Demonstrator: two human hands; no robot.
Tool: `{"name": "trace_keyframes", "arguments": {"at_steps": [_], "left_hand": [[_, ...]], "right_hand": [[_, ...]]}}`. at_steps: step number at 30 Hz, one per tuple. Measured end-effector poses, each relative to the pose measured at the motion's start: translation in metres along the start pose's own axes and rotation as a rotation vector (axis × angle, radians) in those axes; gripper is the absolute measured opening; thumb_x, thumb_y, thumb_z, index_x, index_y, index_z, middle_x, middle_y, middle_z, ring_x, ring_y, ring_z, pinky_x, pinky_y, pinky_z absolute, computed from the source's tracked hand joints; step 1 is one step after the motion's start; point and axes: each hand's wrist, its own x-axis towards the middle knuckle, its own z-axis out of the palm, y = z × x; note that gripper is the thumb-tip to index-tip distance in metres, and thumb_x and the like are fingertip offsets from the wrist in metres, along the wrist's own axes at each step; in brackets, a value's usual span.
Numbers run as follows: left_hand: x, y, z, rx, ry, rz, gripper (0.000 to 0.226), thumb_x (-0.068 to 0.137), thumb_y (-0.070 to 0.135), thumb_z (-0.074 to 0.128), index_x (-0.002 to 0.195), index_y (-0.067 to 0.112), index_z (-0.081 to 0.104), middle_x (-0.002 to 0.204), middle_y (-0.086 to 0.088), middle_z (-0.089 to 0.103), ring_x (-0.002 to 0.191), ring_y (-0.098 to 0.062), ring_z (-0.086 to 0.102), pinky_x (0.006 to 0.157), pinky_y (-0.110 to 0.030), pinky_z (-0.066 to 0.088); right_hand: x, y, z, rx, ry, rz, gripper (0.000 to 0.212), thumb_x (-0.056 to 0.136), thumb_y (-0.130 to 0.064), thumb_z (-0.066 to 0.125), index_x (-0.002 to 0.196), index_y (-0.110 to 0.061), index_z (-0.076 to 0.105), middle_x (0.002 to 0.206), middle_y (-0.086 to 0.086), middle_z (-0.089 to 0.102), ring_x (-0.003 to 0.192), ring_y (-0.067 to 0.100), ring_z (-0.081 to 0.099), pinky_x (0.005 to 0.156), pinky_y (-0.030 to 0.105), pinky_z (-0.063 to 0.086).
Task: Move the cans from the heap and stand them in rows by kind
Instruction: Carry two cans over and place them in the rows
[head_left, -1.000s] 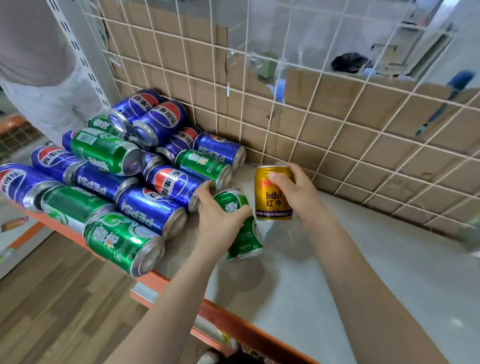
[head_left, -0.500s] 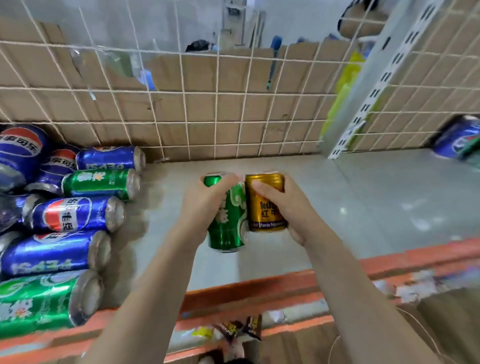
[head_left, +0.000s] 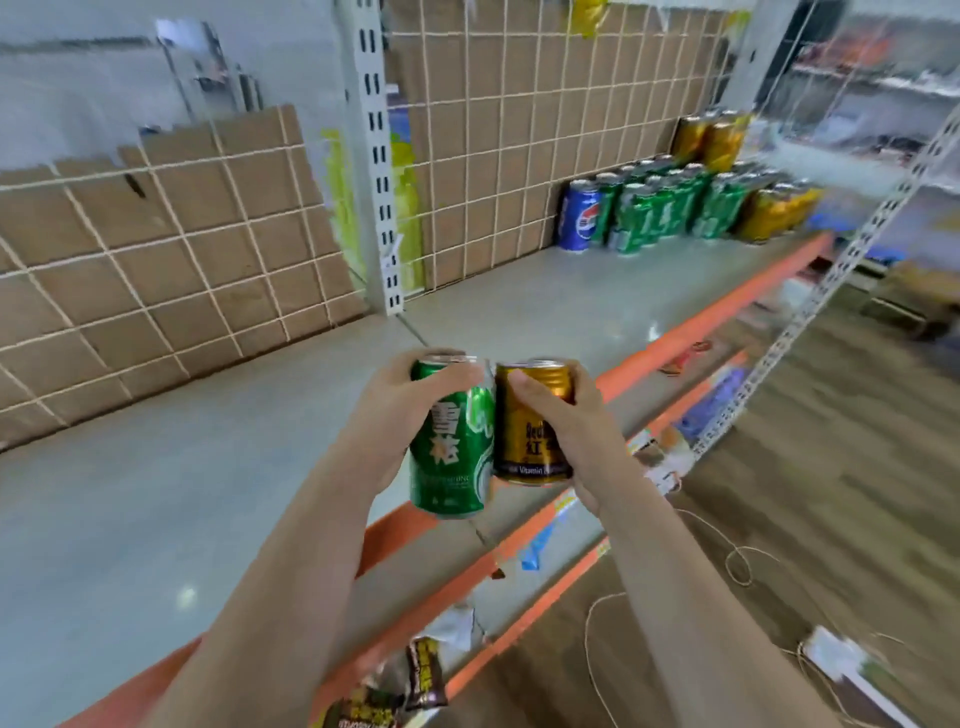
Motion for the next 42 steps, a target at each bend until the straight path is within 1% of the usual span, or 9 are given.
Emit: {"name": "trace_keyframes", "arguments": {"at_steps": [5, 7, 10, 16, 22, 26, 31, 34, 42], "left_hand": [[0.025, 0.011, 0.121, 0.011, -0.082, 0.097, 0.017, 0.057, 0.021, 0.081, 0.072, 0.023, 0.073, 0.072, -0.001, 0.071, 0.068, -0.015, 0.068, 0.066, -0.026, 0.053], [0.039, 0.013, 0.167, -0.020, -0.109, 0.097, 0.022, 0.057, 0.015, 0.082, 0.077, 0.014, 0.072, 0.078, -0.010, 0.070, 0.074, -0.022, 0.069, 0.071, -0.032, 0.056], [0.058, 0.015, 0.225, 0.016, -0.122, 0.108, 0.044, 0.044, 0.033, 0.084, 0.083, 0.016, 0.073, 0.094, -0.020, 0.070, 0.093, -0.037, 0.067, 0.088, -0.055, 0.051], [0.100, 0.021, 0.303, 0.196, -0.044, 0.167, 0.044, 0.044, 0.040, 0.080, 0.082, 0.020, 0.071, 0.082, 0.000, 0.072, 0.081, -0.020, 0.068, 0.078, -0.039, 0.054], [0.158, 0.023, 0.358, 0.246, -0.014, 0.180, 0.037, 0.049, 0.036, 0.082, 0.080, 0.024, 0.068, 0.083, 0.004, 0.070, 0.083, -0.016, 0.067, 0.076, -0.033, 0.053], [0.217, 0.026, 0.390, 0.231, -0.024, 0.188, 0.029, 0.060, 0.024, 0.085, 0.082, 0.023, 0.066, 0.081, 0.006, 0.067, 0.076, -0.010, 0.064, 0.066, -0.025, 0.049], [0.299, 0.041, 0.419, 0.305, 0.025, 0.226, 0.045, 0.063, 0.033, 0.082, 0.102, 0.019, 0.064, 0.095, 0.007, 0.064, 0.088, -0.007, 0.060, 0.065, -0.022, 0.041], [0.346, 0.050, 0.431, 0.370, 0.073, 0.249, 0.045, 0.062, 0.039, 0.081, 0.100, 0.022, 0.063, 0.095, 0.009, 0.063, 0.091, -0.011, 0.059, 0.069, -0.027, 0.043], [0.429, 0.073, 0.456, 0.489, 0.150, 0.278, 0.045, 0.063, 0.038, 0.081, 0.100, 0.021, 0.062, 0.093, 0.010, 0.061, 0.087, -0.007, 0.056, 0.061, -0.016, 0.036]], "right_hand": [[0.020, -0.004, -0.117, 0.009, 0.100, -0.020, 0.051, 0.052, -0.049, 0.082, 0.092, -0.029, 0.058, 0.091, 0.003, 0.068, 0.084, 0.023, 0.066, 0.084, 0.048, 0.055], [0.030, -0.008, -0.163, 0.007, 0.137, -0.054, 0.038, 0.064, -0.038, 0.082, 0.091, -0.029, 0.057, 0.091, 0.004, 0.067, 0.082, 0.022, 0.065, 0.082, 0.043, 0.056], [0.042, -0.010, -0.220, -0.019, 0.186, -0.069, 0.036, 0.064, -0.039, 0.081, 0.090, -0.033, 0.057, 0.097, 0.002, 0.068, 0.088, 0.021, 0.066, 0.082, 0.038, 0.055], [0.066, -0.012, -0.295, 0.034, 0.184, -0.047, 0.036, 0.072, -0.032, 0.078, 0.101, -0.031, 0.055, 0.099, 0.000, 0.068, 0.088, 0.017, 0.066, 0.081, 0.035, 0.054], [0.118, -0.015, -0.341, 0.096, 0.215, -0.057, 0.033, 0.078, -0.029, 0.073, 0.105, -0.026, 0.055, 0.089, -0.005, 0.067, 0.068, 0.003, 0.066, 0.055, 0.016, 0.051], [0.177, -0.021, -0.374, 0.032, 0.230, -0.058, 0.025, 0.077, -0.030, 0.074, 0.092, -0.031, 0.054, 0.088, -0.007, 0.067, 0.079, 0.012, 0.066, 0.070, 0.026, 0.052], [0.264, -0.044, -0.408, 0.004, 0.186, -0.068, 0.029, 0.076, -0.030, 0.075, 0.095, -0.032, 0.054, 0.092, -0.006, 0.066, 0.085, 0.013, 0.065, 0.070, 0.024, 0.051], [0.312, -0.057, -0.423, -0.053, 0.144, -0.086, 0.028, 0.076, -0.027, 0.075, 0.094, -0.032, 0.054, 0.092, -0.008, 0.066, 0.084, 0.009, 0.064, 0.069, 0.023, 0.048], [0.400, -0.077, -0.454, -0.042, 0.107, -0.102, 0.034, 0.075, -0.026, 0.076, 0.099, -0.034, 0.053, 0.096, -0.012, 0.066, 0.088, 0.005, 0.062, 0.072, 0.022, 0.048]]}}
